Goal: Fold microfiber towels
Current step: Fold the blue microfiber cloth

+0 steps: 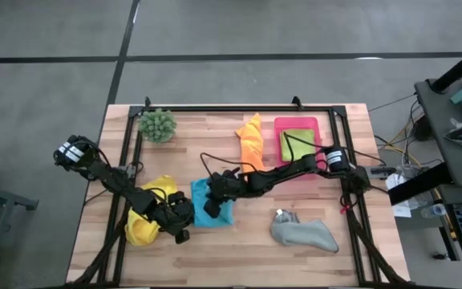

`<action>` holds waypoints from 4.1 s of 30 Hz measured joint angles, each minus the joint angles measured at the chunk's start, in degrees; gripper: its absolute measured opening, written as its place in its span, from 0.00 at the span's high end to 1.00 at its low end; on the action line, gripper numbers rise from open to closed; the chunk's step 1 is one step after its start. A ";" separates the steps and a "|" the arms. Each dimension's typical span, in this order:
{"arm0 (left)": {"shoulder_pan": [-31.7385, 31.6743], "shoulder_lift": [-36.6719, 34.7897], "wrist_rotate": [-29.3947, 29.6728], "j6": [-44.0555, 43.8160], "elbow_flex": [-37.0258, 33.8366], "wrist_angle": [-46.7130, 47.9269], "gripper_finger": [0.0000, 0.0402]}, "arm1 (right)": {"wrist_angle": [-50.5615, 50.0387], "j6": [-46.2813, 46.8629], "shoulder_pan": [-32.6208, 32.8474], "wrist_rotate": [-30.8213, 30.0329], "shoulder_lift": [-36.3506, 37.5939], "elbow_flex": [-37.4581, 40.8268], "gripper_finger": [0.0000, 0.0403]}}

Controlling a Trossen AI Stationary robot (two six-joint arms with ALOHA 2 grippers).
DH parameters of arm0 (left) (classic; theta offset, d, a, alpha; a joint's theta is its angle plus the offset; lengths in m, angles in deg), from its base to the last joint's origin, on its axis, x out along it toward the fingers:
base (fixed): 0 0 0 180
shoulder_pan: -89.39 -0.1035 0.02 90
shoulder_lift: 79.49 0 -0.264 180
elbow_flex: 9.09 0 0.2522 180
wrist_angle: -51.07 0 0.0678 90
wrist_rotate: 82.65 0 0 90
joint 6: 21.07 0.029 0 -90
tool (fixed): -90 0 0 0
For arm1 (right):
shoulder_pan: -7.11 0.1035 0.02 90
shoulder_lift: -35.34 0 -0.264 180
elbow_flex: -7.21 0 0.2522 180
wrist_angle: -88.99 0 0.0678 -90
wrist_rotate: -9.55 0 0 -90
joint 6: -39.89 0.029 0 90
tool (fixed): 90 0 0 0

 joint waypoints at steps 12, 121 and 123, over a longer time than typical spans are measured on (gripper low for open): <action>0.00 0.00 0.00 -0.01 0.00 0.00 0.99 | 0.30 -2.78 0.07 1.87 -0.31 0.02 0.96; -21.52 12.72 -3.89 19.29 20.51 -1.28 0.64 | 22.70 -31.58 2.49 5.97 28.28 42.89 0.52; -21.77 14.68 -4.19 20.04 21.73 -0.35 0.64 | 22.94 -31.68 2.49 5.97 28.28 43.01 0.52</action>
